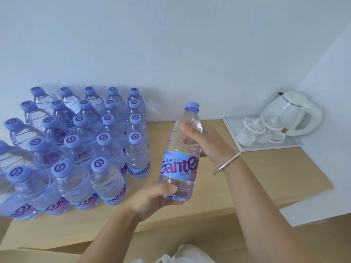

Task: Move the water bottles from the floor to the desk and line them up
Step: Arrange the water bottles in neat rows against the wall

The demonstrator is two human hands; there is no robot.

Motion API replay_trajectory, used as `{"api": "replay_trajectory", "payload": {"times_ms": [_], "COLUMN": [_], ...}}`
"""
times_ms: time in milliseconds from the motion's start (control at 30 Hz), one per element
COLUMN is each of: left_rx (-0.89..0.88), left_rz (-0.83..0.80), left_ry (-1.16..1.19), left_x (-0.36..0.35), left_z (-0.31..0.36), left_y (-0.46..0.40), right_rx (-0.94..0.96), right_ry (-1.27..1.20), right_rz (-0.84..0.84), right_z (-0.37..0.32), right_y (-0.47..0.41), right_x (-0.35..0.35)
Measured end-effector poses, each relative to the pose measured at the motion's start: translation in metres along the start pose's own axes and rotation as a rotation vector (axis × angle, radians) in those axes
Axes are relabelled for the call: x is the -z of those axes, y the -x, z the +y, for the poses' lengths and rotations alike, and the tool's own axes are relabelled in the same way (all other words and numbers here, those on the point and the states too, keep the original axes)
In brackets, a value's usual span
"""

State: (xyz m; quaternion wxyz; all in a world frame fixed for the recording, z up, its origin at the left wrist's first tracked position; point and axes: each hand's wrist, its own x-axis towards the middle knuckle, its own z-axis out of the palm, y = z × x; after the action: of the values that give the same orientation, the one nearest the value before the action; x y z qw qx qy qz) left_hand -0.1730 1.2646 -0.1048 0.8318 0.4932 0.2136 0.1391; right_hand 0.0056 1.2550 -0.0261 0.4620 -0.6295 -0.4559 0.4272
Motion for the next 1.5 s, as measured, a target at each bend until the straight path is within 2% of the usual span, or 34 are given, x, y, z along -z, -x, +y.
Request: {"api": "replay_trajectory", "payload": {"times_ms": [100, 200, 267, 367, 433, 600, 867, 1067, 1500], "left_rx": [0.044, 0.058, 0.057, 0.030, 0.030, 0.225, 0.175, 0.118, 0.132], "left_rz": [-0.024, 0.008, 0.194, 0.613, 0.699, 0.710, 0.605, 0.565, 0.600], "left_ry": [0.074, -0.059, -0.205, -0.275, -0.256, -0.210, -0.036, 0.049, -0.019], "left_x": [0.016, 0.025, 0.028, 0.032, 0.032, 0.041, 0.053, 0.058, 0.057], "left_z": [-0.009, -0.012, -0.019, -0.038, -0.050, -0.072, -0.073, -0.076, -0.078], "left_y": [0.014, 0.028, 0.032, 0.038, 0.043, 0.054, 0.053, 0.049, 0.050], "right_rx": [0.004, 0.047, 0.055, 0.050, 0.048, 0.079, 0.136, 0.140, 0.084], "right_ry": [0.008, 0.020, 0.062, 0.181, 0.200, 0.268, 0.242, 0.336, 0.338], "right_rz": [-0.069, -0.074, -0.115, -0.152, -0.164, -0.145, -0.035, -0.020, -0.042], "right_z": [0.002, 0.011, 0.022, 0.039, 0.048, 0.062, 0.076, 0.086, 0.088], "right_y": [0.003, 0.002, 0.002, 0.004, 0.006, 0.009, 0.013, 0.009, 0.005], "right_x": [-0.013, -0.033, -0.050, -0.076, -0.091, -0.109, -0.123, -0.127, -0.127]}}
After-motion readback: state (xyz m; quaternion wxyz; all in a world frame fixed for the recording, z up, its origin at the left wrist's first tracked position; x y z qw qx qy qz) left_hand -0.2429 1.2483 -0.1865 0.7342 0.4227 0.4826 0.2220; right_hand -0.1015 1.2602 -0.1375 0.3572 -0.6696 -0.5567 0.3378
